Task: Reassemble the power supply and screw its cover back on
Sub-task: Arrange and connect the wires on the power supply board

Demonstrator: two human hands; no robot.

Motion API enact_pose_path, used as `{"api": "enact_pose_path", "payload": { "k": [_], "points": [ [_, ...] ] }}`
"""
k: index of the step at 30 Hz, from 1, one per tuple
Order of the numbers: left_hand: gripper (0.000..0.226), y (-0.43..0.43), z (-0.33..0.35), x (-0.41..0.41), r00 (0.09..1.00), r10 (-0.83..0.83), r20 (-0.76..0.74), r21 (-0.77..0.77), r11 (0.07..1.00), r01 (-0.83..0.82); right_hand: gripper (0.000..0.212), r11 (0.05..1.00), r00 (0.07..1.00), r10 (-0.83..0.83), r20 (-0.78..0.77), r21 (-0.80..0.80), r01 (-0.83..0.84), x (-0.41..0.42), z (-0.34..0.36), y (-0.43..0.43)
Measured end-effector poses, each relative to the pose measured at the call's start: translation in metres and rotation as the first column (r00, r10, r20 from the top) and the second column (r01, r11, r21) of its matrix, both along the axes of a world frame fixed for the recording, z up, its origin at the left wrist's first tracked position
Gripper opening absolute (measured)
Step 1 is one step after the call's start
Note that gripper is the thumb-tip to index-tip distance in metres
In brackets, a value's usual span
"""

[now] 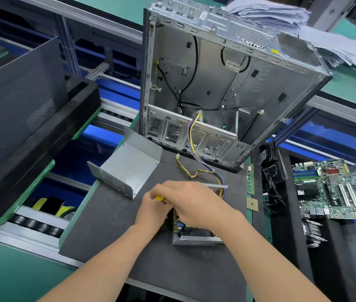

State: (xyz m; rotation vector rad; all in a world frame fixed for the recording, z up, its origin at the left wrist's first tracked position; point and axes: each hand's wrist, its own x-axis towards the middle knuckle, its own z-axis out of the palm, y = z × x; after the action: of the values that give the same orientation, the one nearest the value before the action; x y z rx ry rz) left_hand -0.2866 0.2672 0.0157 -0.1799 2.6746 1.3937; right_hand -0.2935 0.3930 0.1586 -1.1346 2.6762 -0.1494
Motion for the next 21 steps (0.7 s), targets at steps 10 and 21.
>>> {"api": "enact_pose_path", "payload": {
  "k": [10, 21],
  "points": [
    [0.046, 0.001, 0.01, -0.009, 0.984, -0.116, -0.132, -0.085, 0.991, 0.106, 0.021, 0.949, 0.905, -0.309, -0.292, -0.151, 0.275, 0.006, -0.009, -0.009],
    [0.038, 0.001, 0.015, -0.006, 0.995, -0.069, -0.077, -0.042, 0.997, 0.066, 0.027, 0.998, 0.996, -0.049, -0.077, 0.024, 0.051, -0.006, 0.009, 0.01]
  ]
}}
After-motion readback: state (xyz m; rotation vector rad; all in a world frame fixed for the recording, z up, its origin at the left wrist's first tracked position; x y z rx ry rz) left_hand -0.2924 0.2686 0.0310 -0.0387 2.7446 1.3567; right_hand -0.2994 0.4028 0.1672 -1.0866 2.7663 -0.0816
